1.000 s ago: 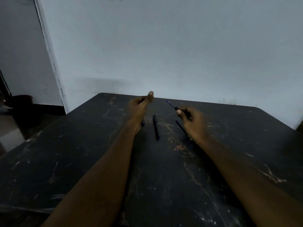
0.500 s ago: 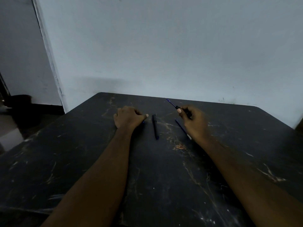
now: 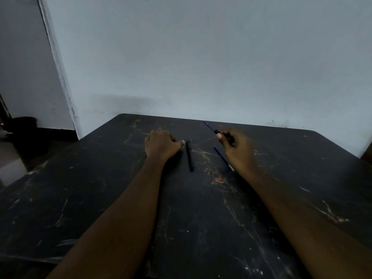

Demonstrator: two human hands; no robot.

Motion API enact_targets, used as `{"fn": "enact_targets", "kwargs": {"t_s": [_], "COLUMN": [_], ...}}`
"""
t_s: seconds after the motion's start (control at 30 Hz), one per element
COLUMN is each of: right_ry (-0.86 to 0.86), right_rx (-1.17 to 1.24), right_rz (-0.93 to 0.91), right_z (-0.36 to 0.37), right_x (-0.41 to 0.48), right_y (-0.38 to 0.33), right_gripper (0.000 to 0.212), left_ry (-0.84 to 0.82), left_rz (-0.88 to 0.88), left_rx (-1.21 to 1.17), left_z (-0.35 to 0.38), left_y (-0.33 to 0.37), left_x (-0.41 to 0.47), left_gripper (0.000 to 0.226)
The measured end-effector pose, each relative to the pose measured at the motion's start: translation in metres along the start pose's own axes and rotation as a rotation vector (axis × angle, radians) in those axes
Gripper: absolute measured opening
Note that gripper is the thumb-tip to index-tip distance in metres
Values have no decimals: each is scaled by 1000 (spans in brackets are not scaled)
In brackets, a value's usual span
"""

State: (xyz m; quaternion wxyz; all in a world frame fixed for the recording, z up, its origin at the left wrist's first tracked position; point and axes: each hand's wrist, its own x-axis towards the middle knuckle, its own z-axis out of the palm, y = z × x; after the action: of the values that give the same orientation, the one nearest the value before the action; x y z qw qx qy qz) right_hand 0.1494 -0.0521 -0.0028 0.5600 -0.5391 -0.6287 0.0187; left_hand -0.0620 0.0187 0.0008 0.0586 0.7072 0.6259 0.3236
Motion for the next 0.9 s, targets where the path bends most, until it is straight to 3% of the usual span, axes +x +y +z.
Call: {"fn": "enact_targets", "kwargs": {"t_s": [0.2, 0.3, 0.5, 0.67, 0.9], "right_ry": [-4, 1, 31, 5, -42], "right_rx": [3, -5, -3, 9, -11], "right_rz": [-7, -6, -4, -22, -31], "right_z": [0, 0, 4, 6, 6], "right_x": [0, 0, 1, 1, 2], "right_y": [1, 2, 8, 10, 8], "right_gripper": [20, 19, 12, 5, 9], "left_ry": [55, 54, 73, -6, -97], "left_rz": [-33, -54, -61, -144, -146], "left_rx": [-271, -588, -957, -1362, -1530], "left_z": [-4, -7, -4, -1, 1], "left_y": [11, 20, 40, 44, 46], "left_x": [-2, -5, -6, -6, -11], "left_gripper": [45, 43, 30, 15, 26]}}
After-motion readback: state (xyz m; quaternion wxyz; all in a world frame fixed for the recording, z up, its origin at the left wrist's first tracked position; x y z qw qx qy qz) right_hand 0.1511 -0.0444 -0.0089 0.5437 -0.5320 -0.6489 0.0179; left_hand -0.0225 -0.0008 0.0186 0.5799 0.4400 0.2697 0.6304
